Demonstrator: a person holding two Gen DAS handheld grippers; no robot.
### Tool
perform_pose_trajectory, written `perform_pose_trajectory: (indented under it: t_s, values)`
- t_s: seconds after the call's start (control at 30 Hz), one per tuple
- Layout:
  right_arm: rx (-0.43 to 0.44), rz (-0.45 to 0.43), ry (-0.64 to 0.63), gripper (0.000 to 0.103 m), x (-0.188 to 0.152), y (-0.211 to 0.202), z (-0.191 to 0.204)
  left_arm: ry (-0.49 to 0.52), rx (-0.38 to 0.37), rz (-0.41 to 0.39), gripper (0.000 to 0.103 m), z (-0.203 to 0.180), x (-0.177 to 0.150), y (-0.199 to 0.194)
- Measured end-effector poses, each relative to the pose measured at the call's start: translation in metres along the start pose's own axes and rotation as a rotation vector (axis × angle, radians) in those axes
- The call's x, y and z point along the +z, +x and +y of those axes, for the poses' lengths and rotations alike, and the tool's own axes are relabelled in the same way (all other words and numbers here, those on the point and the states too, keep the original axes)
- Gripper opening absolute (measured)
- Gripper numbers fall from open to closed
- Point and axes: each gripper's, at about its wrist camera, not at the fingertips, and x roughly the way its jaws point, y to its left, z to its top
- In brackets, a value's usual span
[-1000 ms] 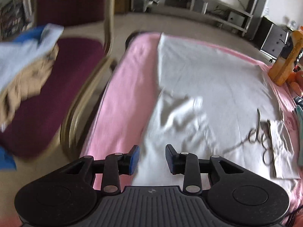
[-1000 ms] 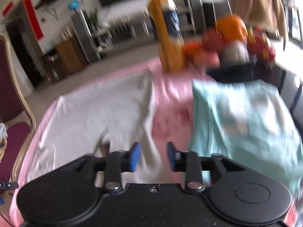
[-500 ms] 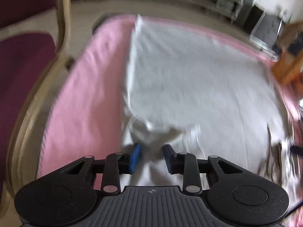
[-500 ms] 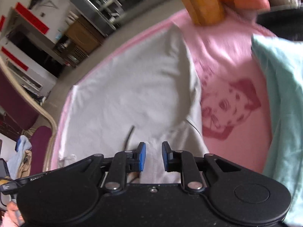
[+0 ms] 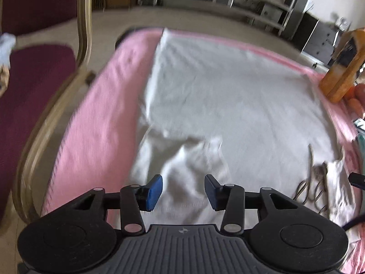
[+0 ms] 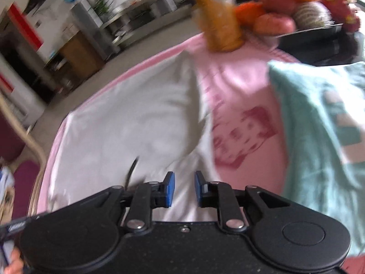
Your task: Fold clothes
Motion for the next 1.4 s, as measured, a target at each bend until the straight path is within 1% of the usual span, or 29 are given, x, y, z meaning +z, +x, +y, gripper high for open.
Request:
perform_pose_trajectory:
  t_s: [0.03,0.1,0.17,0.23,0.3,0.37,0.47,0.53,0.67,0.7,0.83,0.93,0.97,1.1,1.17,1.27,1.3,1.4]
  values:
    - [0.001,0.016,-0.042,0.019,-0.002,0.001,0.007,0.000,0.014,0.012,0.041,0.001,-0.003,0.001]
    - [-0.012,0.034,-0.140,0.019,-0.008,0.001,0.022,-0.001,0.025,0.010,0.041,0.004,-0.007,-0.005]
    - [-0.013,0.045,-0.182,0.020,-0.014,-0.006,0.029,0.005,0.019,0.002,0.041,0.006,-0.012,-0.016]
    - [0.003,0.049,-0.178,0.021,-0.020,-0.017,0.030,0.013,0.013,-0.013,0.042,0.007,-0.024,-0.030]
    - [0.031,0.027,-0.144,0.023,-0.024,-0.033,0.024,0.011,0.006,-0.025,0.042,0.009,-0.039,-0.044]
    - [0.072,-0.006,-0.079,0.025,-0.028,-0.050,0.012,0.002,-0.008,-0.022,0.042,0.013,-0.054,-0.053]
    - [0.093,-0.008,-0.020,0.025,-0.033,-0.059,0.002,0.005,-0.004,0.002,0.042,0.014,-0.068,-0.055]
    - [0.067,0.023,-0.036,0.025,-0.035,-0.052,0.003,0.030,0.024,0.026,0.039,0.010,-0.071,-0.048]
    - [-0.002,0.107,-0.115,0.025,-0.043,-0.032,0.011,0.071,0.043,0.076,0.041,0.003,-0.076,-0.035]
    - [-0.018,0.136,-0.133,0.025,-0.046,-0.027,0.013,0.087,0.056,0.076,0.043,0.002,-0.078,-0.034]
    - [-0.074,0.214,-0.173,0.025,-0.055,-0.019,0.015,0.123,0.092,0.081,0.045,0.000,-0.082,-0.038]
    - [-0.100,0.224,-0.150,0.025,-0.057,-0.027,0.013,0.145,0.110,0.072,0.044,0.001,-0.081,-0.044]
    - [-0.101,0.200,-0.144,0.025,-0.054,-0.032,0.013,0.138,0.114,0.044,0.044,0.004,-0.075,-0.049]
    - [0.013,0.027,-0.092,0.026,-0.022,-0.070,0.018,0.103,0.119,-0.087,0.044,0.015,-0.034,-0.075]
    - [0.018,-0.052,-0.120,0.027,-0.001,-0.086,0.031,0.107,0.115,-0.139,0.045,0.016,-0.009,-0.085]
    - [0.013,-0.148,-0.177,0.036,0.030,-0.098,0.053,0.115,0.112,-0.184,0.049,0.017,0.033,-0.087]
    - [0.008,-0.178,-0.195,0.039,0.040,-0.098,0.059,0.118,0.111,-0.196,0.049,0.017,0.047,-0.085]
    - [-0.011,-0.257,-0.240,0.040,0.069,-0.089,0.074,0.133,0.132,-0.214,0.049,0.015,0.084,-0.062]
